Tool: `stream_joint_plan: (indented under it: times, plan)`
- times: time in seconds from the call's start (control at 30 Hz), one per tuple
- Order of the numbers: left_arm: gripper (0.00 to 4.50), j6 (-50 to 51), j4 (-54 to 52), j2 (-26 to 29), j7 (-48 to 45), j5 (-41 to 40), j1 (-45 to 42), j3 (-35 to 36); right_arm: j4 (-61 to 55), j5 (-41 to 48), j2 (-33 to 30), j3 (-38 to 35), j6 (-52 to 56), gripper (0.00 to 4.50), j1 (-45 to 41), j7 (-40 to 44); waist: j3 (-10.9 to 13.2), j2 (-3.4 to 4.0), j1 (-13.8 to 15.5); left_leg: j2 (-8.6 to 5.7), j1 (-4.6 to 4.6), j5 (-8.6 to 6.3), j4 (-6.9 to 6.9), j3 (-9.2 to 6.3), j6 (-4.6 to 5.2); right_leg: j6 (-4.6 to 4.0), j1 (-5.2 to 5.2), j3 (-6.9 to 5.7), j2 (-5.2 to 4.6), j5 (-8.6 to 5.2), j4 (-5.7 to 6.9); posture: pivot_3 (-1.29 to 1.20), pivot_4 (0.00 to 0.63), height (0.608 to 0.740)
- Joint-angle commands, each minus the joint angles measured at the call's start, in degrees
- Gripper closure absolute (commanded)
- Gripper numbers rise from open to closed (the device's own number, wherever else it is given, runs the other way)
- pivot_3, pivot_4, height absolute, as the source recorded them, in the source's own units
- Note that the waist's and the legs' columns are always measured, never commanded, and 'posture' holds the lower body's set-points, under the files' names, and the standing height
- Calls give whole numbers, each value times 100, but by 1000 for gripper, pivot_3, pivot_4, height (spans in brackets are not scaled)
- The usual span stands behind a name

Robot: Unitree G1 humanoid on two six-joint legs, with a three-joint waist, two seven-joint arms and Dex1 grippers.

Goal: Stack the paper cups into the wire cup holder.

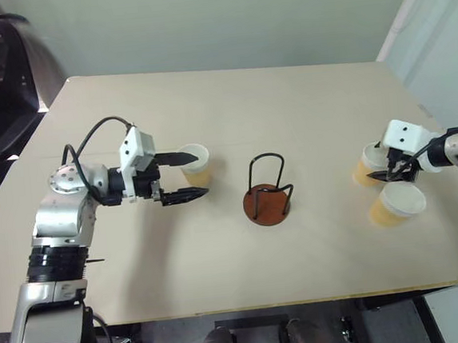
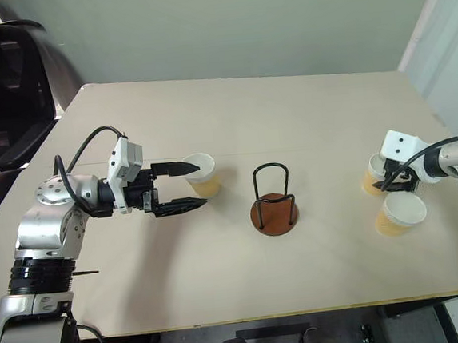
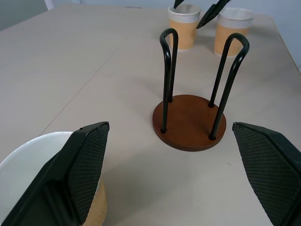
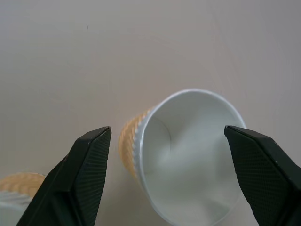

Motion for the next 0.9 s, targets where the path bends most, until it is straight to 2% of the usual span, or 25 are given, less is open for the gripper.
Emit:
stream_joint_plan:
  times: [0.03,0.27,0.57,0.7,0.9]
  plan:
    - [0,-55,-127,51,-8,-64,-114,90,77,-106,-51,-22,-207,1813,-180,111,0,0,1,0,0,0,0,0,0,0,0,0,0,0,0,0,150,740]
    - [0,-82,-91,65,-42,-46,-135,77,122,-190,2,1,-346,4347,-233,388,0,0,-2,0,0,0,0,2,0,-1,0,0,0,1,0,0,150,740]
    - [0,-213,68,111,-241,26,-189,22,-694,116,-18,-181,29,4430,114,858,0,1,-1,1,0,1,-1,2,-2,-2,0,0,0,1,0,0,150,740]
    - [0,-256,229,146,-353,80,-268,-28,-1808,605,13,-406,834,4430,289,999,2,3,-4,0,-2,2,-1,4,-3,-2,0,0,0,1,-2,0,150,740]
    - [0,-367,520,82,-501,184,-463,-157,-2959,1151,113,-545,2039,4430,-203,870,3,4,-19,0,-2,4,3,4,-5,-3,-1,1,1,2,-1,0,150,740]
